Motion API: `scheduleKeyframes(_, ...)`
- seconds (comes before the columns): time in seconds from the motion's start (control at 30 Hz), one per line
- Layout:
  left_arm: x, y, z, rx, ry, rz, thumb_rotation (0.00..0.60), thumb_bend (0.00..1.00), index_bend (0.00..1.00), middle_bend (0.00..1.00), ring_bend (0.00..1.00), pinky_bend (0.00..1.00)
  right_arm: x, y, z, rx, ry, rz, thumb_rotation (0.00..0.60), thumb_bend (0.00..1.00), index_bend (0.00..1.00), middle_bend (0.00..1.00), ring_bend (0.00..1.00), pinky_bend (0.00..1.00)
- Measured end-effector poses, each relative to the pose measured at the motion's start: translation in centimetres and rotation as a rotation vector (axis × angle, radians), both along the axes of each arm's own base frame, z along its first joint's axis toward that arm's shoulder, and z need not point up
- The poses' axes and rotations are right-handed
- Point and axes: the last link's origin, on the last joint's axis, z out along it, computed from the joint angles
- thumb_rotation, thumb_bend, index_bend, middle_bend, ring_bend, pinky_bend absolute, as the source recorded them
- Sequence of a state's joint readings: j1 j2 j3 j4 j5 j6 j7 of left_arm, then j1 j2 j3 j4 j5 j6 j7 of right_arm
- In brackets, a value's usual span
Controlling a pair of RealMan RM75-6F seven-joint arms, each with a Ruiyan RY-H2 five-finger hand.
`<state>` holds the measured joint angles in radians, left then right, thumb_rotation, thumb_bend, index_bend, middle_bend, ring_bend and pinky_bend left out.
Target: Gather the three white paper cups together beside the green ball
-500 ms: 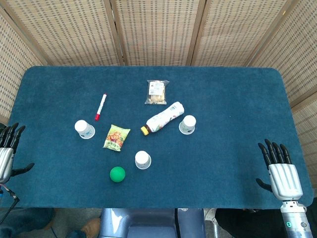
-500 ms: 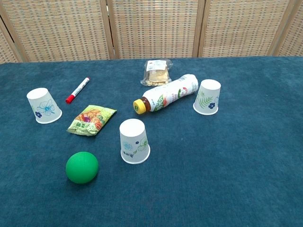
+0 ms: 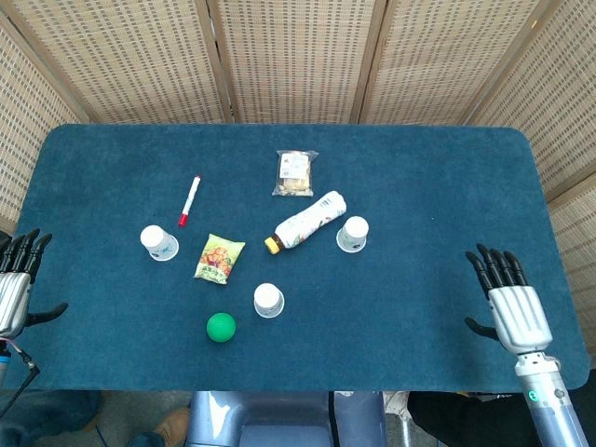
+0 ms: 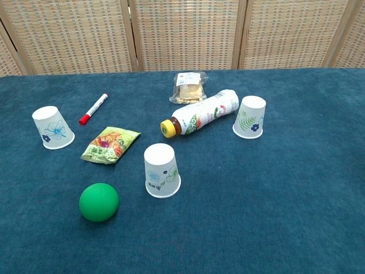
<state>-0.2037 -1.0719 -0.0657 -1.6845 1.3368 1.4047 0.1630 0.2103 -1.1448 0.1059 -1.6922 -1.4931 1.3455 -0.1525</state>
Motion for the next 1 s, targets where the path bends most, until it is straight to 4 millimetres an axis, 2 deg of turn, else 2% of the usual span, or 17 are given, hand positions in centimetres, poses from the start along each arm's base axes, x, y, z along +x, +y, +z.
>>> scheduleKeyframes(0.17, -0.3, 0.6, -0.3, -0.002, 0.004, 0.028, 0.6, 0.0, 0.0, 0.0, 0.0, 0.0, 1.8, -5.0, -1.5, 0.134, -0.012, 0.05, 0.6, 0.0, 0.0, 0.0, 0.0, 0.0)
scheduleKeyframes(0.4, -0.7, 1.4, -0.5, 0.009, 0.02, 0.062, 0.6, 0.0, 0.0, 0.0, 0.0, 0.0, 4.9, -13.4, -4.4, 0.257, 0.005, 0.05, 0.6, 0.0, 0.05, 0.01, 0.0, 0.0)
scheduleKeyframes(0.5, -0.8, 1.6, -0.6, 0.007, 0.026, 0.078, 0.6, 0.0, 0.0, 0.0, 0.0, 0.0, 5.7, -15.8, -5.7, 0.283, -0.009, 0.021, 0.6, 0.0, 0.08, 0.04, 0.0, 0.0)
scheduleKeyframes(0.7, -1.0, 2.0, -0.7, 0.002, 0.034, 0.095, 0.6, 0.0, 0.0, 0.0, 0.0, 0.0, 7.3, -18.2, -8.0, 0.306, -0.019, 0.008, 0.6, 0.04, 0.16, 0.11, 0.01, 0.09)
scheduleKeyframes(0.93, -1.0, 2.1, -1.0, -0.015, 0.039, 0.107, 0.6, 0.0, 0.0, 0.0, 0.0, 0.0, 8.6, -19.5, -10.5, 0.313, 0.027, 0.03, 0.6, 0.16, 0.24, 0.23, 0.14, 0.28)
scheduleKeyframes(1.0, -0.9, 2.1, -0.9, -0.01, 0.041, 0.105, 0.6, 0.0, 0.0, 0.0, 0.0, 0.0, 8.9, -19.9, -11.3, 0.308, 0.037, 0.034, 0.6, 0.18, 0.25, 0.24, 0.15, 0.29)
